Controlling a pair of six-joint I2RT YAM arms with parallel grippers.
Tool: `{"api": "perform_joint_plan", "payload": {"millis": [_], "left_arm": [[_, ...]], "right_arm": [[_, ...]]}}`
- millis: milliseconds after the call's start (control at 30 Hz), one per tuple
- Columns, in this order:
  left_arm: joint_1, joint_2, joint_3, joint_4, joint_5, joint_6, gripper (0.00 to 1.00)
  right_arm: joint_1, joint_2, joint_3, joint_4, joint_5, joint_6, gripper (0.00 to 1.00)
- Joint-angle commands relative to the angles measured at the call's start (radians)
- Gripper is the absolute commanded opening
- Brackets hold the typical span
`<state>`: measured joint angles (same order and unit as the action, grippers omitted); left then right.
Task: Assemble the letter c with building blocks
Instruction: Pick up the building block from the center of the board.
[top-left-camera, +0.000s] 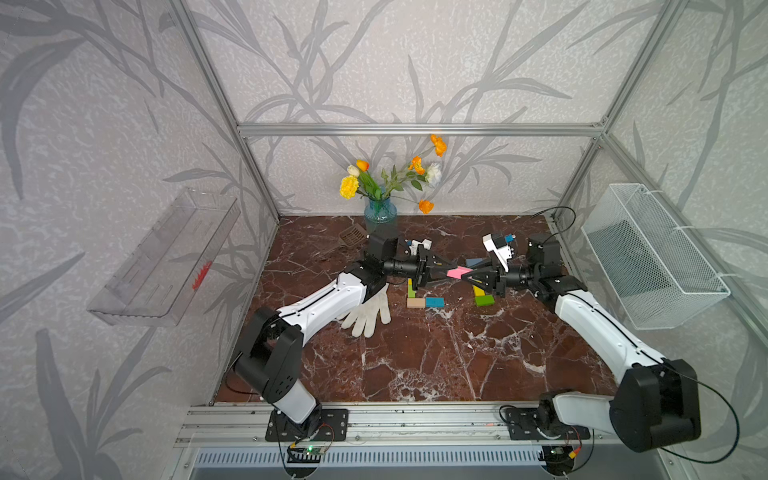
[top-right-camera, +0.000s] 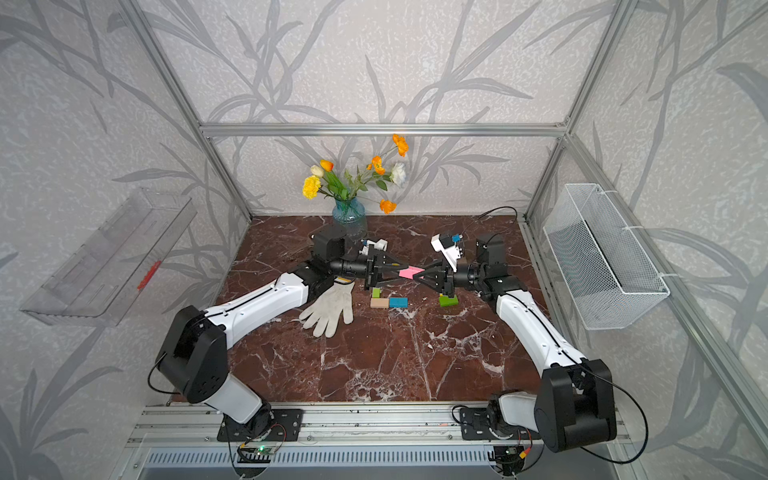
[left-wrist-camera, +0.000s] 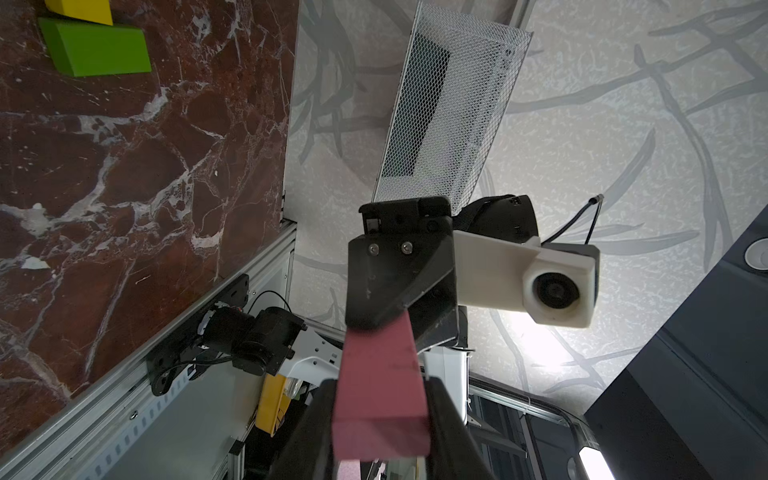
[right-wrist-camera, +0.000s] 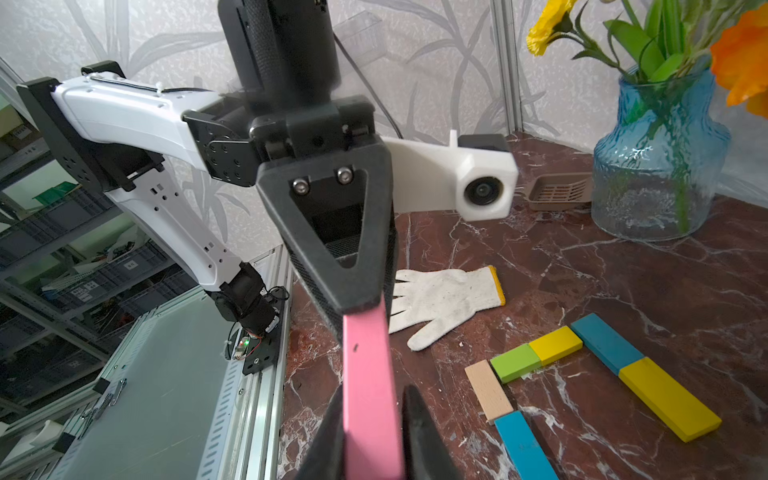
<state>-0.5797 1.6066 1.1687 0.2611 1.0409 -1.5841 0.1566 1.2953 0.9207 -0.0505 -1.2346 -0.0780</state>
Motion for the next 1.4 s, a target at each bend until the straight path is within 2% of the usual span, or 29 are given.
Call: {"api": "perform_joint_plan", "payload": {"millis": [0,100,200,267,367,467,567,733,833,1033,1200,1367], "left_arm": [[0.0,0.014,-0.019,0.049,0.001,-0.014,0.28],[0.002,0.021,-0.022,0.064,0.001,-0.022,0.28],[0.002,0.038,-0.021,0.07,0.005,-0.023,0.34],[0.002,0.046,-0.019,0.076,0.008,-0.023,0.42],[0.003,0.05,-0.007,0.041,0.004,0.01,0.58],[0.013,0.049,0.002,-0.007,-0.004,0.064,0.65],[0.032,0.033,0.017,-0.116,-0.031,0.18,0.67],[0.041,-0.006,0.123,-0.529,-0.143,0.612,0.68],[0.042,-0.027,0.132,-0.595,-0.18,0.75,0.68],[0.042,-0.067,0.041,-0.525,-0.22,0.849,0.68],[0.041,-0.095,-0.025,-0.509,-0.246,0.922,0.67],[0.041,-0.099,-0.1,-0.421,-0.212,0.923,0.67]], "right_arm": [[-0.023,-0.012,0.007,0.006,-0.06,0.017,0.21],[-0.031,-0.013,0.001,0.007,-0.069,0.016,0.18],[-0.032,-0.017,-0.008,0.01,-0.072,0.011,0.12],[-0.034,-0.023,-0.017,0.008,-0.071,0.003,0.02],[-0.051,-0.033,-0.029,0.001,-0.061,0.007,0.01],[-0.087,-0.04,-0.026,-0.073,-0.042,0.002,0.01],[-0.133,-0.05,-0.001,-0.278,0.039,-0.073,0.01],[-0.239,-0.04,0.044,-0.582,0.156,-0.137,0.01],[-0.305,-0.04,0.048,-0.664,0.203,-0.113,0.0],[-0.395,-0.031,0.085,-0.822,0.322,-0.162,0.0],[-0.402,-0.014,0.133,-0.916,0.523,-0.232,0.0],[-0.403,0.058,0.196,-1.003,0.627,-0.348,0.0]]}}
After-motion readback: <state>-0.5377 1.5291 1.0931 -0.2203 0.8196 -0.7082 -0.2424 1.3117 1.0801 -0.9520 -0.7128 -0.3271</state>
